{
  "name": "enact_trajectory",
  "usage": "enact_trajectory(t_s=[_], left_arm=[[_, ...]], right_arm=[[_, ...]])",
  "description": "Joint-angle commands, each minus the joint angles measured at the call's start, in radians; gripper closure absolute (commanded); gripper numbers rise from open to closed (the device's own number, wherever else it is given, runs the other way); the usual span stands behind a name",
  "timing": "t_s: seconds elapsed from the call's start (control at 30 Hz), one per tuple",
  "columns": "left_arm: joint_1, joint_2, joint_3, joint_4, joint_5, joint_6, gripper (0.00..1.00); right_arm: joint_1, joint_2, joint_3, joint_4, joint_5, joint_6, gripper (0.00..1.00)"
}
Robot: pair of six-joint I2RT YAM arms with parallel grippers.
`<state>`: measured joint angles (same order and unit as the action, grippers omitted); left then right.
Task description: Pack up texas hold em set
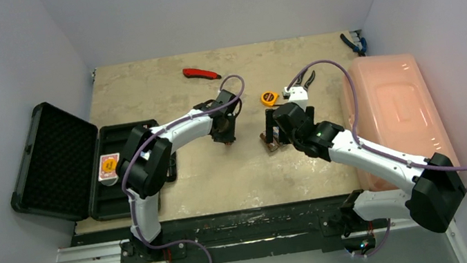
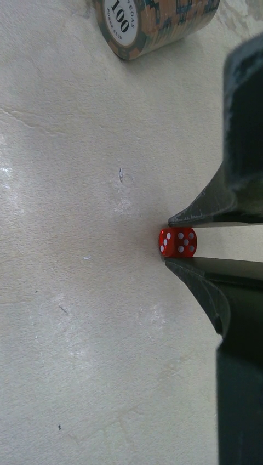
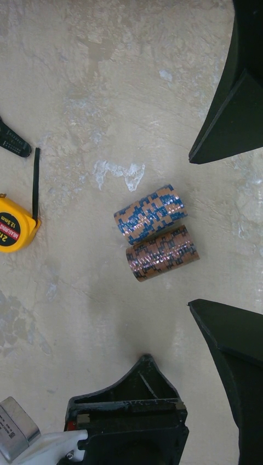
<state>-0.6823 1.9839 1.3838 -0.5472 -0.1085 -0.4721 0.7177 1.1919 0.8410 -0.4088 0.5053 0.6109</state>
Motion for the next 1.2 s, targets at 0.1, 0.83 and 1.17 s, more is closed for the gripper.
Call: enact_trajectory(t_s=[0.1, 0.83, 1.17], left_arm=[[-0.008, -0.009, 0.026, 0.003, -0.016, -0.002, 1.0], [0.088, -0.307, 0.0, -0.128, -0.053, 0.032, 1.0], [0.255, -0.467, -0.032, -0.227, -0.12, 0.102, 1.0]], right_arm=[[-0.005, -0.02, -0.006, -0.012, 0.006, 0.015, 0.01], [-0.005, -0.007, 0.011, -0.05, -0.012, 0.069, 0.01], [-0.005, -0.013, -0.018, -0.026, -0.021, 0.045, 0.01]])
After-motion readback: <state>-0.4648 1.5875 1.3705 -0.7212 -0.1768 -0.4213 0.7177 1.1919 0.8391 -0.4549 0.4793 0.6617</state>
